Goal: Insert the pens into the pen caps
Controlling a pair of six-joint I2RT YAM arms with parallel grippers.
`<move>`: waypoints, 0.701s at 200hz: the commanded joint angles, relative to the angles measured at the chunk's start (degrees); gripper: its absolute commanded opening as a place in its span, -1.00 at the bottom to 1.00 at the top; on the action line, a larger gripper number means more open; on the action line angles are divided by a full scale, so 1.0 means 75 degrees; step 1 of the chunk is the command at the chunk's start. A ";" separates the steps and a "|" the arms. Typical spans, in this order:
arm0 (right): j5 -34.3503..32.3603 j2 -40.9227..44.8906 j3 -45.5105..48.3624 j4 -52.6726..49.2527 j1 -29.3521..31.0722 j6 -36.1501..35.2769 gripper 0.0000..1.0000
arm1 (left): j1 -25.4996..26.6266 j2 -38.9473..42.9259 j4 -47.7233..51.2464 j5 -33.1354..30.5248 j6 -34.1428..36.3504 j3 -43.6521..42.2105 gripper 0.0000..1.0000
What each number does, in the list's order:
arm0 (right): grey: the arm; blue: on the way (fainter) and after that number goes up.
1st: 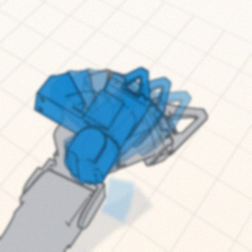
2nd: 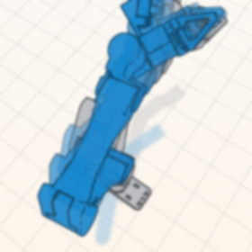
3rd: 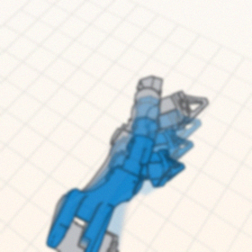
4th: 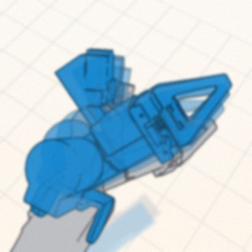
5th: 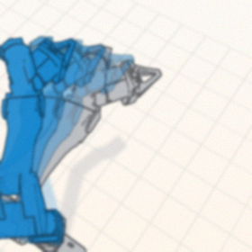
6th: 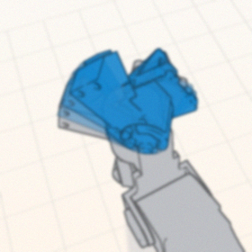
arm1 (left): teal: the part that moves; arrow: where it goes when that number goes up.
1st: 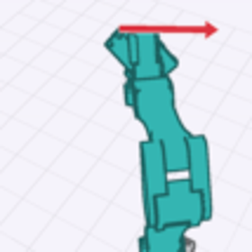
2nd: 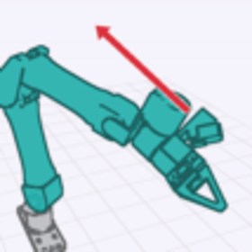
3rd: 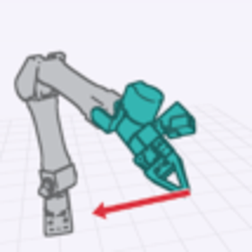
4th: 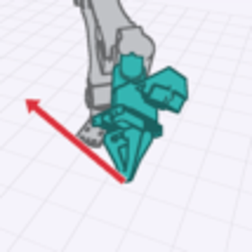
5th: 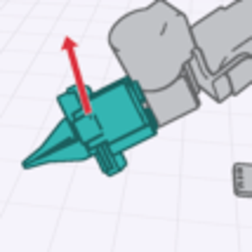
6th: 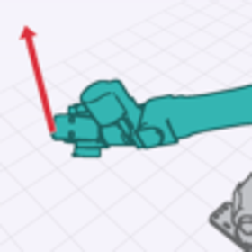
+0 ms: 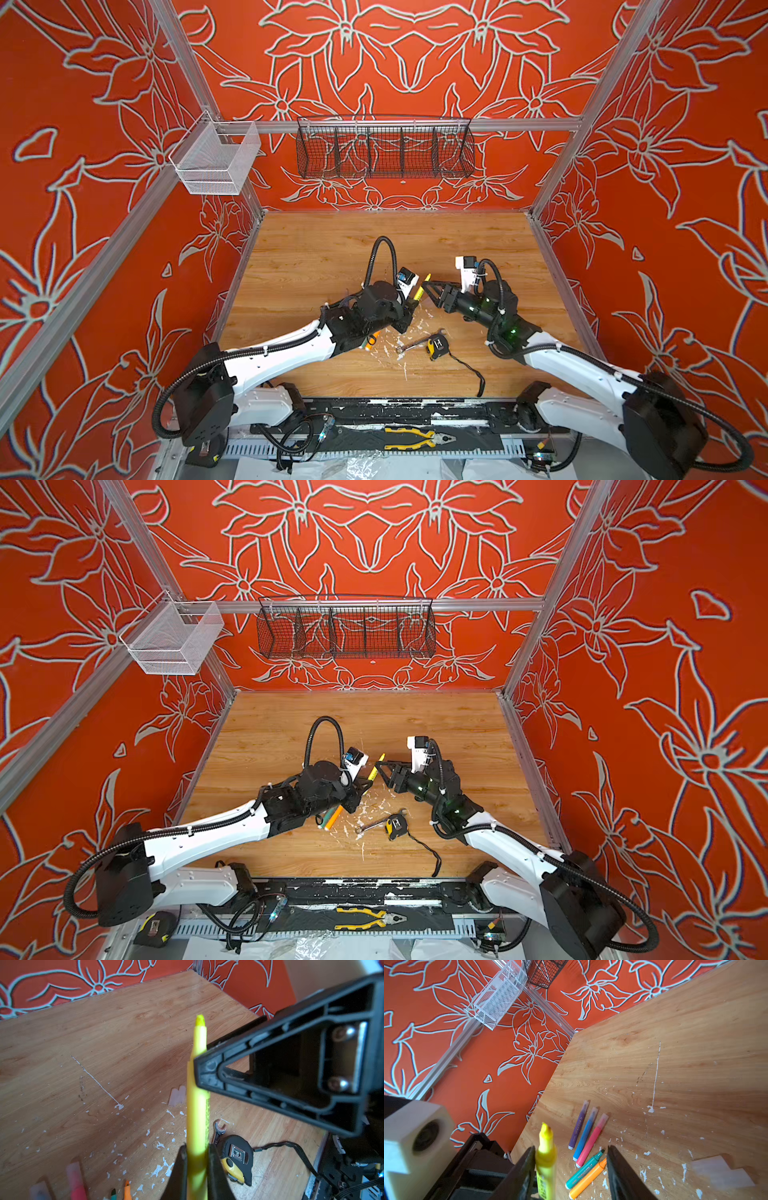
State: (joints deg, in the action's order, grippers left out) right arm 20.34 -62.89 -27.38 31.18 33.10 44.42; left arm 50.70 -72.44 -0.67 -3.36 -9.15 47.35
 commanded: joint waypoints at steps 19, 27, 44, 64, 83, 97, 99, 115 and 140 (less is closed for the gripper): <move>0.0433 -0.0244 -0.0239 0.0552 0.0016 0.0273 -0.09 | 0.0048 -0.0250 -0.0195 0.0215 0.0144 0.0241 -1.00; 0.0433 -0.0252 -0.0246 0.0541 0.0023 0.0266 -0.18 | 0.0049 -0.0282 -0.0193 0.0193 0.0142 0.0250 -1.00; 0.0394 -0.0336 -0.0252 0.0536 0.0020 0.0308 -0.39 | 0.0048 -0.0368 -0.0131 0.0224 0.0110 0.0333 -1.00; 0.0545 -0.0499 -0.0314 0.0606 0.0016 0.0393 -0.61 | 0.0050 -0.0462 0.0017 0.0236 0.0103 0.0470 -1.00; 0.0639 -0.0603 -0.0426 0.0565 0.0034 0.0392 -0.81 | 0.0058 -0.0513 0.0007 0.0084 0.0130 0.0446 -1.00; 0.0584 -0.0584 -0.0382 0.0576 0.0028 0.0401 -0.92 | 0.0049 -0.0542 0.0027 0.0049 0.0141 0.0473 -1.00; 0.0576 -0.0580 -0.0381 0.0583 0.0028 0.0404 -0.94 | 0.0052 -0.0538 0.0035 0.0049 0.0141 0.0472 -1.00; 0.0587 -0.0522 -0.0355 0.0624 0.0041 0.0390 -1.00 | 0.0048 -0.0540 0.0036 0.0086 0.0141 0.0487 -0.96; 0.0603 -0.0459 -0.0273 0.0776 0.0080 0.0449 -1.00 | 0.0055 -0.0539 -0.0031 0.0104 0.0095 0.0440 -0.60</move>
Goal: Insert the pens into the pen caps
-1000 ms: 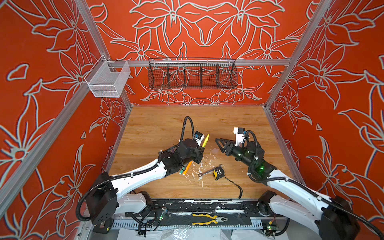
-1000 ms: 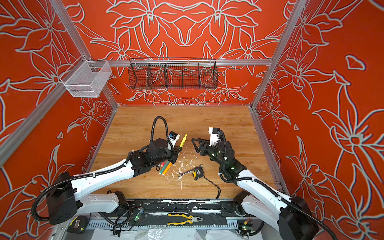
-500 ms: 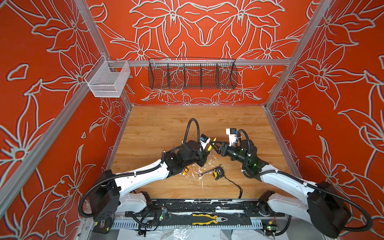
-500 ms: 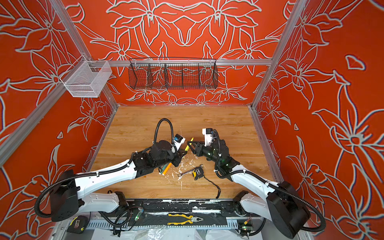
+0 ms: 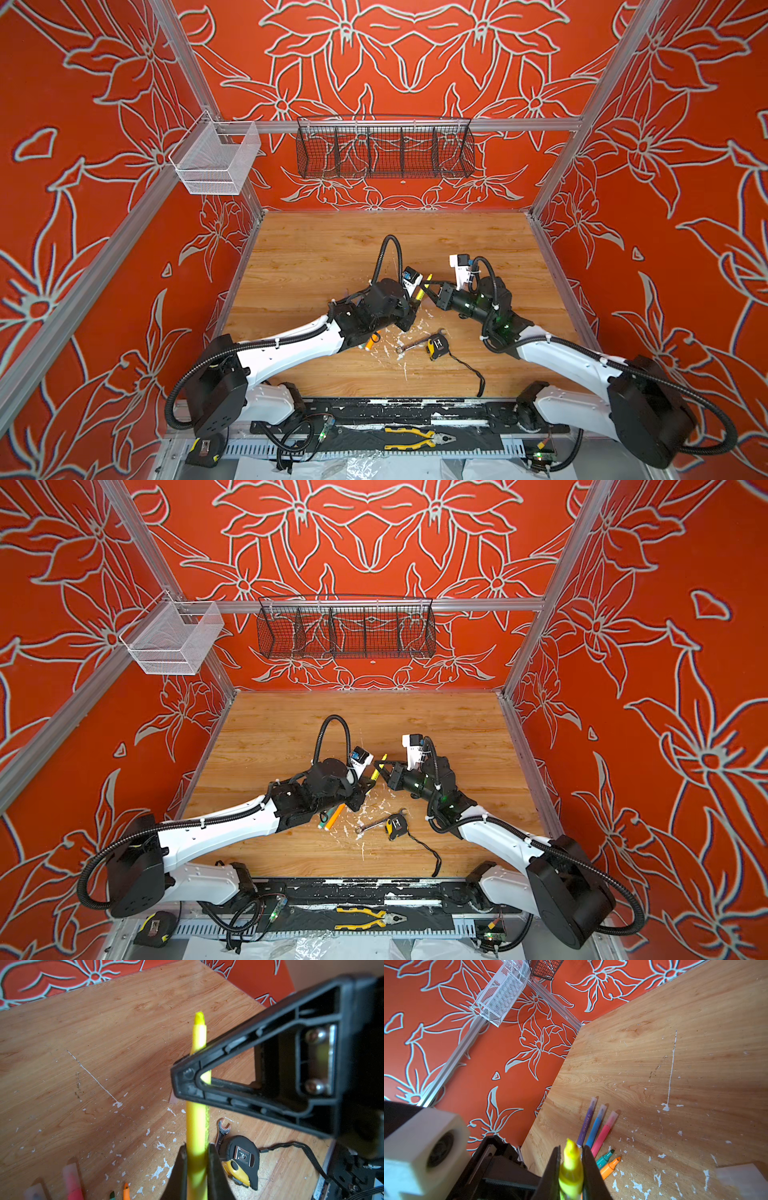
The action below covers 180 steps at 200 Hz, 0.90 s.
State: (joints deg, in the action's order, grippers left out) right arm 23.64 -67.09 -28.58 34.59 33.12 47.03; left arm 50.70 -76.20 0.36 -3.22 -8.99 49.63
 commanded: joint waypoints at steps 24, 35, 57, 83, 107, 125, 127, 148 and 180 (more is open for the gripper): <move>0.0190 0.0111 -0.0090 0.0482 0.0170 0.0037 -1.00 | 0.0050 -0.0071 -0.0183 0.0207 0.0106 0.0180 -0.36; 0.0153 0.0117 -0.0090 0.0482 0.0228 -0.0032 -1.00 | 0.0055 -0.0090 -0.0211 0.0122 0.0127 0.0157 -0.36; 0.0154 0.0052 -0.0101 0.0565 0.0335 -0.0016 -1.00 | 0.0049 -0.0084 -0.0240 0.0082 0.0110 0.0151 -0.39; 0.0124 0.0044 -0.0094 0.0597 0.0411 -0.0091 -1.00 | 0.0049 -0.0026 -0.0340 0.0061 0.0132 0.0097 -0.40; 0.0141 0.0029 -0.0063 0.0719 0.0458 -0.0033 -1.00 | 0.0049 -0.0027 -0.0394 0.0057 0.0145 0.0087 -0.49; 0.0089 0.0027 -0.0035 0.0749 0.0470 -0.0028 -1.00 | 0.0049 -0.0025 -0.0478 0.0002 0.0168 0.0030 -0.75; 0.0084 0.0021 -0.0031 0.0745 0.0470 -0.0031 -1.00 | 0.0049 -0.0024 -0.0481 -0.0017 0.0168 0.0017 -0.79; -0.0013 -0.0016 -0.0032 0.0686 0.0470 0.0006 -0.95 | 0.0027 -0.0035 -0.0404 -0.0190 0.0084 0.0050 -1.00; -0.1377 0.0403 -0.0303 -0.1206 0.0459 -0.0380 -0.10 | -0.0341 0.0095 -0.0336 -0.0263 -0.0405 -0.0060 -1.00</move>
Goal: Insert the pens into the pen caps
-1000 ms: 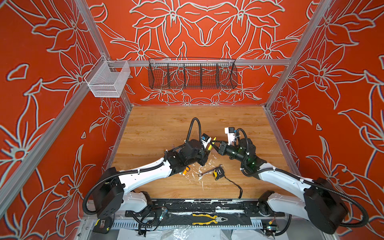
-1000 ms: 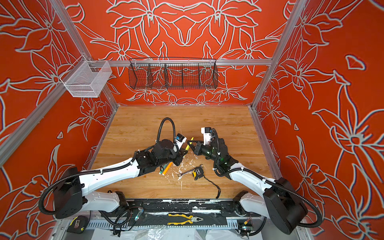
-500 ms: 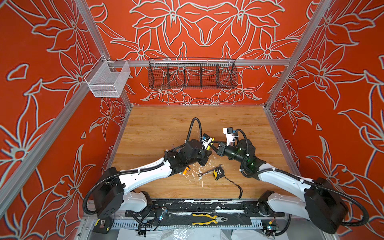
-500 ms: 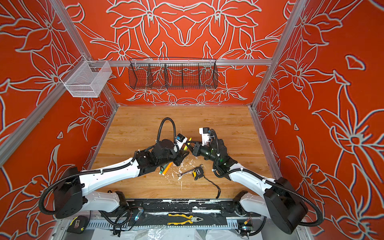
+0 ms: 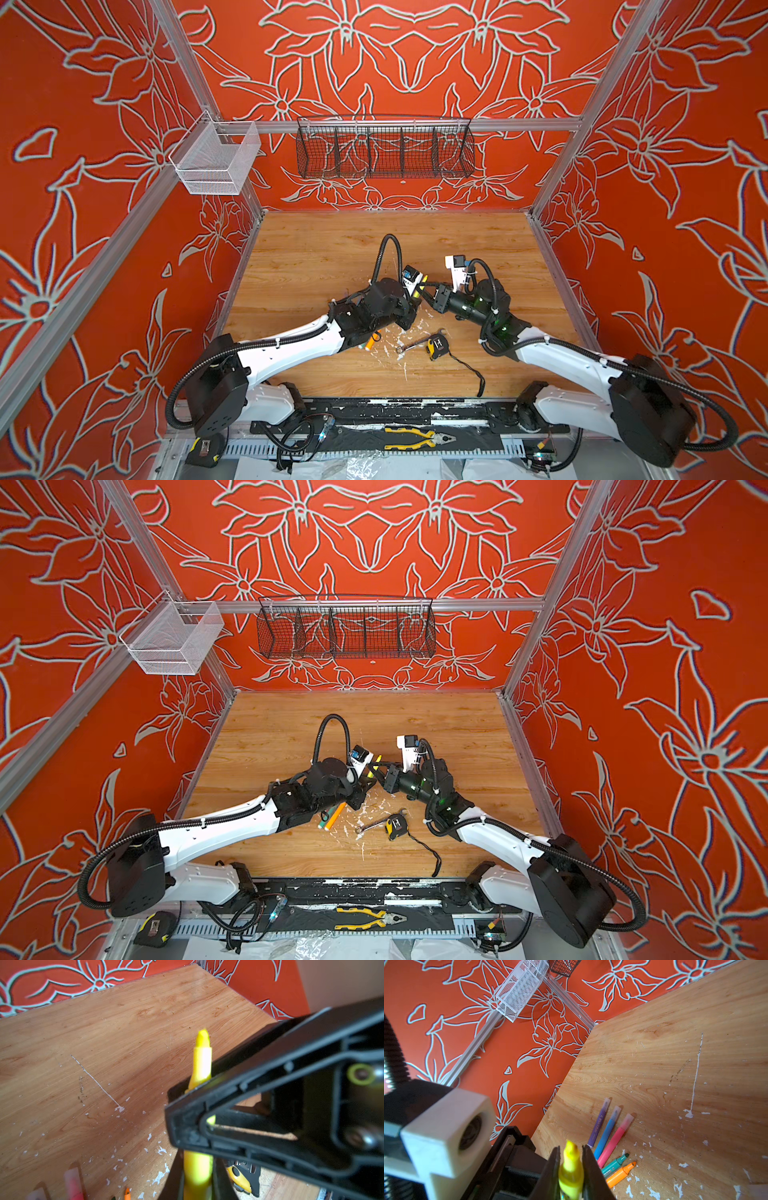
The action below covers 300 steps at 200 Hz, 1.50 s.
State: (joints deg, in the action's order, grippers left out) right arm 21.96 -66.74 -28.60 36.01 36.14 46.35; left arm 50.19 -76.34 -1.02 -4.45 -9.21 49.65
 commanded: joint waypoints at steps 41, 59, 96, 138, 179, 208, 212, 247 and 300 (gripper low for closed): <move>-0.5052 0.0660 -0.1311 -0.5498 -0.0043 -0.0456 0.24 | -0.1223 0.0286 0.0066 -0.0312 -0.1352 -0.0349 -1.00; -0.6088 0.0444 -0.1762 -0.6431 -0.0104 -0.0442 0.67 | -0.1279 0.0357 0.0298 -0.0612 -0.1489 -0.0308 -1.00; -0.6555 -0.0658 -0.2610 -0.7740 -0.0549 -0.0239 0.71 | -0.1279 0.0492 0.0170 -0.0172 -0.1408 -0.0363 -1.00; -0.5748 -0.2227 -0.3475 -0.8482 -0.1272 -0.0166 0.48 | -0.1278 0.0363 -0.0119 0.0909 -0.1078 -0.0330 -1.00; -0.4669 -0.3154 -0.3852 -0.8483 -0.1924 -0.0398 0.37 | -0.1208 0.0277 -0.0171 0.1450 -0.0951 -0.0238 -1.00; -0.4095 -0.3764 -0.4158 -0.8493 -0.2190 -0.0573 0.29 | -0.1151 0.0255 -0.0171 0.1576 -0.0906 -0.0201 -1.00; -0.4079 -0.3834 -0.4186 -0.8487 -0.2221 -0.0587 0.28 | -0.1150 0.0251 -0.0174 0.1572 -0.0894 -0.0202 -1.00; -0.3641 -0.4317 -0.4394 -0.8419 -0.2514 -0.0727 0.22 | -0.1120 0.0216 -0.0158 0.1599 -0.0904 -0.0176 -1.00; -0.3221 -0.4944 -0.4780 -0.8648 -0.2591 -0.0820 0.04 | -0.1056 0.0182 -0.0088 0.1624 -0.0859 -0.0104 -1.00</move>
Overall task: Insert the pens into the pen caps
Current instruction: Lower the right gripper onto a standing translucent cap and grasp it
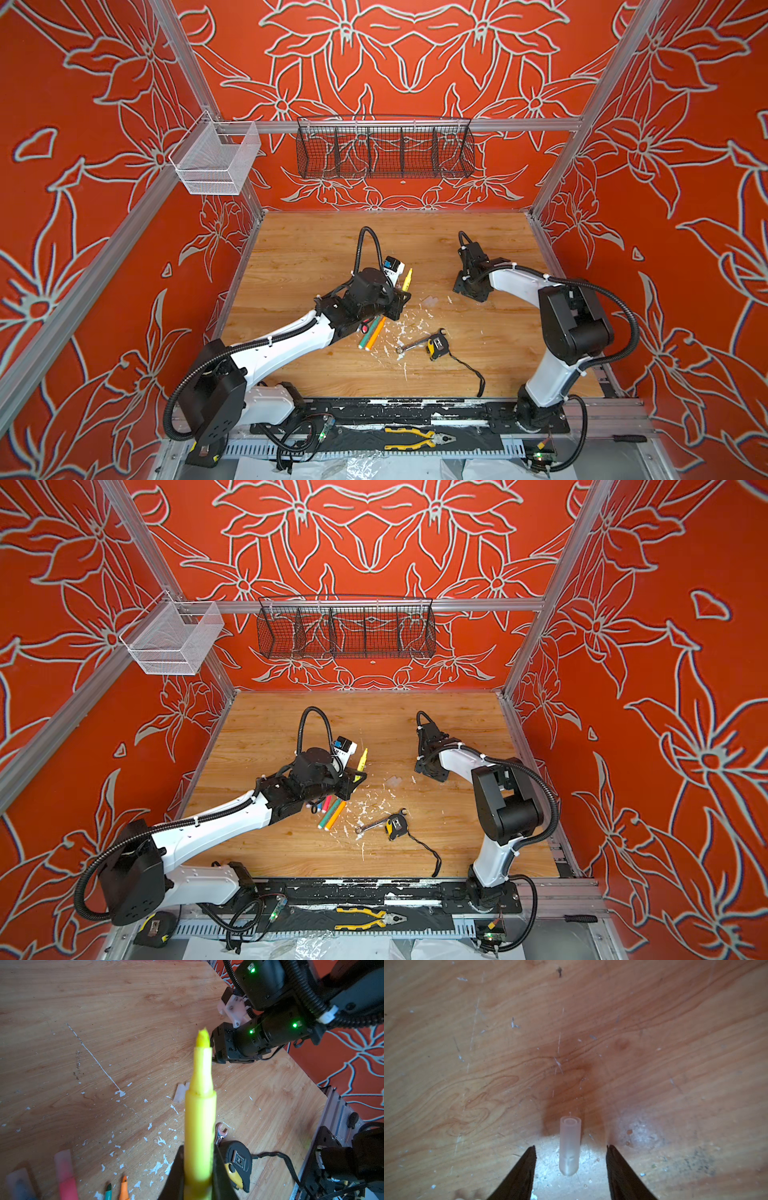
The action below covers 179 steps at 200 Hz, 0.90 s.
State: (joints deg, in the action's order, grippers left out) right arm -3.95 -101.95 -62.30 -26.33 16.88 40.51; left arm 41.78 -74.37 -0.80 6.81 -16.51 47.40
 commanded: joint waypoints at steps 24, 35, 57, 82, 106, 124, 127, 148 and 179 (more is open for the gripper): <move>0.0034 -0.0302 -0.0352 -0.0451 -0.0019 -0.0063 -0.01 | 0.0078 -0.0091 -0.0116 0.0053 0.0116 0.0192 -1.00; -0.0015 -0.0311 -0.0396 -0.0501 -0.0031 -0.0106 -0.04 | 0.0078 -0.0087 -0.0106 0.0082 0.0117 0.0197 -1.00; -0.0165 -0.0436 -0.0554 -0.0701 -0.0008 -0.0161 -0.09 | 0.0090 -0.0057 -0.0093 0.0055 0.0134 0.0217 -1.00; -0.0094 -0.0606 -0.0679 -0.0803 -0.0024 -0.0189 -0.16 | 0.0107 -0.0044 -0.0072 0.0088 0.0133 0.0228 -1.00; -0.0257 -0.0700 -0.0759 -0.0936 -0.0025 -0.0209 -0.22 | 0.0113 -0.0014 -0.0062 -0.0004 0.0152 0.0200 -1.00; -0.0312 -0.0736 -0.0828 -0.0995 -0.0028 -0.0228 -0.26 | 0.0125 -0.0013 -0.0069 0.0038 0.0141 0.0215 -1.00; -0.0323 -0.0747 -0.0833 -0.1010 -0.0028 -0.0224 -0.26 | 0.0125 -0.0013 -0.0069 0.0050 0.0139 0.0210 -1.00; -0.0435 -0.0808 -0.0921 -0.1135 -0.0023 -0.0235 -0.31 | 0.0136 -0.0011 -0.0058 0.0053 0.0141 0.0221 -1.00; -0.0409 -0.0873 -0.0962 -0.1153 -0.0025 -0.0252 -0.36 | 0.0158 -0.0014 -0.0037 0.0052 0.0159 0.0234 -1.00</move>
State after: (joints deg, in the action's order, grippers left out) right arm -5.54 -106.98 -68.53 -32.32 16.84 38.85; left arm 42.46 -74.43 -0.75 6.76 -16.29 47.46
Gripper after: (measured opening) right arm 0.326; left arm 0.137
